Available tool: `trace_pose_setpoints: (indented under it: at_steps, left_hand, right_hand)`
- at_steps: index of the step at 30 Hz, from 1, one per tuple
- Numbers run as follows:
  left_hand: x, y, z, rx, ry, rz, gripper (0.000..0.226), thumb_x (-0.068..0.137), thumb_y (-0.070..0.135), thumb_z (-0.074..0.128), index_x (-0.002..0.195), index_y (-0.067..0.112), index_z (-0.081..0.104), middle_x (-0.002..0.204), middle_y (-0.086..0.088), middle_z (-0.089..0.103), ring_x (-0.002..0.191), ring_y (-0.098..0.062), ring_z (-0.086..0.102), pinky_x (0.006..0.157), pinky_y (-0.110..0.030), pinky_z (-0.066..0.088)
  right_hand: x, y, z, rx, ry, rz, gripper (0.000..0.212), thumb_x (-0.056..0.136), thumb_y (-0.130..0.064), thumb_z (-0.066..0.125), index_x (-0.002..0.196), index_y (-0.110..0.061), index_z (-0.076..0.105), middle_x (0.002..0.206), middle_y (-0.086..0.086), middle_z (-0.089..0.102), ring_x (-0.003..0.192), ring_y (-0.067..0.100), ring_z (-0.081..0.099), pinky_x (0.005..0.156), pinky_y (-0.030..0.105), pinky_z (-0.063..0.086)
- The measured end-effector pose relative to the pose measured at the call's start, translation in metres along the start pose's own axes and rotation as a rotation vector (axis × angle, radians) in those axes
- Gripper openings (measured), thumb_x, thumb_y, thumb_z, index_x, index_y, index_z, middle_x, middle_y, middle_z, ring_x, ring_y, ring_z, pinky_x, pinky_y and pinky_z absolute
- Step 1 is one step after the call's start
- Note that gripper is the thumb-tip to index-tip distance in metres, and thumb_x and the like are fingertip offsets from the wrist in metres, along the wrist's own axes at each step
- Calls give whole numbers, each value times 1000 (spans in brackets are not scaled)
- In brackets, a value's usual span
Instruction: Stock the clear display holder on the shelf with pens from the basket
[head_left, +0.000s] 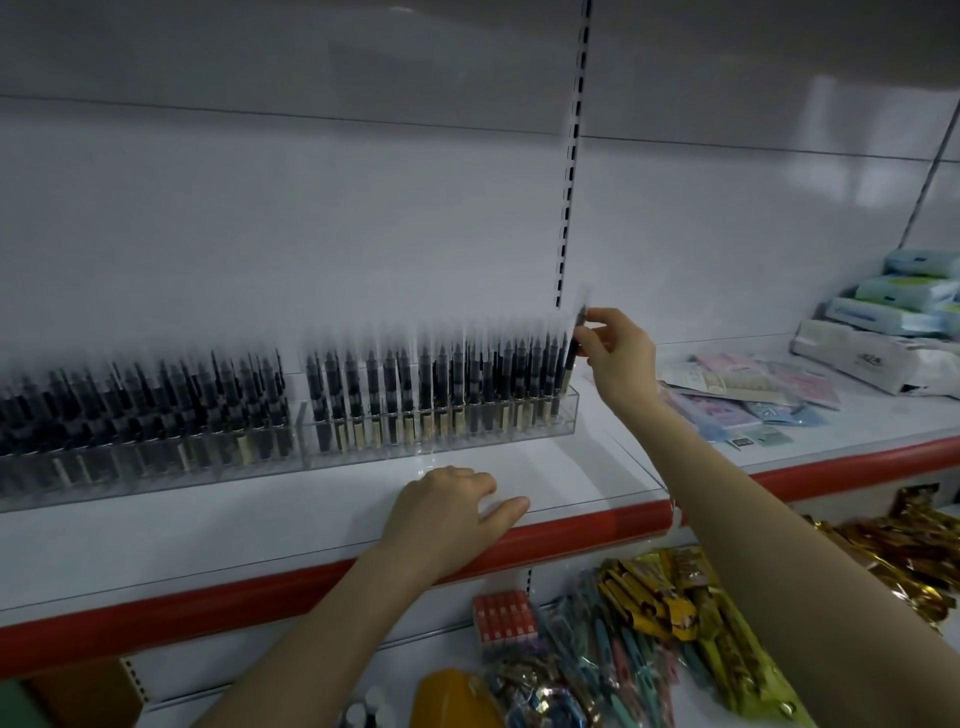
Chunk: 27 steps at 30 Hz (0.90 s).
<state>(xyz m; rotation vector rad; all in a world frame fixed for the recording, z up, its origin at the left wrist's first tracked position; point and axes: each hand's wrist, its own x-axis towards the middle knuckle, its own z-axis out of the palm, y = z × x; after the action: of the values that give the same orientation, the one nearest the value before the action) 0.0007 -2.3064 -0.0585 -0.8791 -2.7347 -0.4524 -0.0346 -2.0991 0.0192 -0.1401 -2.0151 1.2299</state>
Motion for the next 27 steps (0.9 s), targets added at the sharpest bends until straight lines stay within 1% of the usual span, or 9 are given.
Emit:
trace_pose_setpoints:
  at_steps: [4,8,12,15,18,22,23,25,27]
  left_hand:
    - [0,-2,1,12,-6,1,57,87,65,37,106,20,64,111,4,64,104,-14,55,87,-29,46]
    - [0,-2,1,23,-3,2,54,88,63,39,106,19,64,110,4,64,104,-16,55,87,-30,46]
    - [0,-2,1,18,-24,-8,63,83,69,34,106,18,65,109,3,64,102,-16,55,85,-30,47]
    - [0,-2,1,24,-11,1,54,88,63,40,107,18,64,110,3,64,103,-16,55,86,-31,47]
    - [0,-2,1,22,-2,5,54,88,62,40,107,17,64,110,2,64,104,-17,55,86,-31,46]
    - [0,-2,1,34,-21,1,75,76,75,24,104,18,65,105,3,65,99,-15,56,83,-30,47]
    - [1,-3,2,37,-16,5,72,78,74,26,104,18,65,105,3,65,99,-15,56,82,-30,47]
    - [0,-3,2,30,0,10,61,85,67,36,104,17,65,104,3,65,99,-16,56,83,-30,47]
    - [1,-3,2,22,0,14,62,85,67,35,104,16,65,103,2,65,98,-17,56,82,-30,47]
  right_hand:
    - [-3,3,4,-61,-63,24,20,93,-11,54,111,-6,60,85,7,64,75,18,61,70,25,45]
    - [-7,11,5,-130,-111,52,21,93,-13,54,112,-5,60,87,9,65,77,21,61,70,25,44]
    - [-8,14,6,-136,-119,72,22,93,-12,53,113,-5,59,86,9,63,77,21,61,71,26,44]
    - [-8,15,7,-132,-116,78,21,93,-12,54,112,-5,59,89,13,65,77,21,60,73,31,48]
    - [-8,16,7,-124,-107,86,21,93,-12,54,112,-5,59,92,16,67,76,22,61,78,38,53]
    - [-8,16,9,-154,-113,84,24,93,-14,53,114,-4,58,94,17,67,79,24,62,81,41,53]
    - [-7,16,9,-161,-109,78,24,94,-14,53,115,-4,58,95,17,68,80,26,63,81,42,53]
    - [-8,16,10,-176,-110,82,26,94,-15,52,117,-3,57,97,18,68,84,28,64,82,43,53]
    - [-8,14,10,-190,-115,99,27,94,-15,52,118,-3,57,99,17,68,88,29,64,83,42,52]
